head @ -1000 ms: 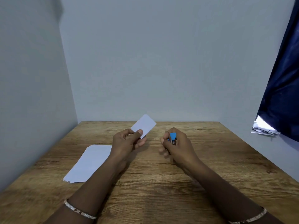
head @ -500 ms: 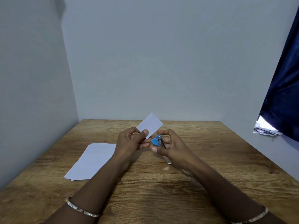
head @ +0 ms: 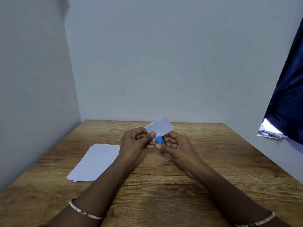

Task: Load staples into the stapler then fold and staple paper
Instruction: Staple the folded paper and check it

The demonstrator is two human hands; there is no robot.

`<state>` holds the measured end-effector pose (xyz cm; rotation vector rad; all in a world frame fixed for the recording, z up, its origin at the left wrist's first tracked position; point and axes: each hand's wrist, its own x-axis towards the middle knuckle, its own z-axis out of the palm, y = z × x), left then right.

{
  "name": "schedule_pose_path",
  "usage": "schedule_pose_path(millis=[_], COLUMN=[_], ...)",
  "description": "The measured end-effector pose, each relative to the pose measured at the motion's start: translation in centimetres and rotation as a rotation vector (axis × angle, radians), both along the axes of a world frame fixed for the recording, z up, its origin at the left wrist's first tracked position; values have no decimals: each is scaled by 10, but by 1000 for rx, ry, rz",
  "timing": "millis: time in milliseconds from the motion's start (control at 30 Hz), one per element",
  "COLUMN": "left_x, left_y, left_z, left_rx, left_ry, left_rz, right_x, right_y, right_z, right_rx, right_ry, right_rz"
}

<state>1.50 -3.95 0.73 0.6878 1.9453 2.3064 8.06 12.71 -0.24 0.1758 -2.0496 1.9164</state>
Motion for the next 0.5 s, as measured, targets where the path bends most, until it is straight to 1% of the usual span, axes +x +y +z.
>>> schedule_pose_path(millis=[200, 333, 500], left_x=[4, 5, 6], left_y=[0, -1, -2], left_z=[4, 7, 8], left_rx=[-43, -63, -61], left_ry=[78, 107, 122], left_rz=[65, 95, 52], right_x=[0, -2, -3], right_y=[3, 4, 5], right_z=[1, 1, 1], right_rx=[-54, -88, -102], right_ry=[36, 22, 27], right_rz=[1, -8, -7])
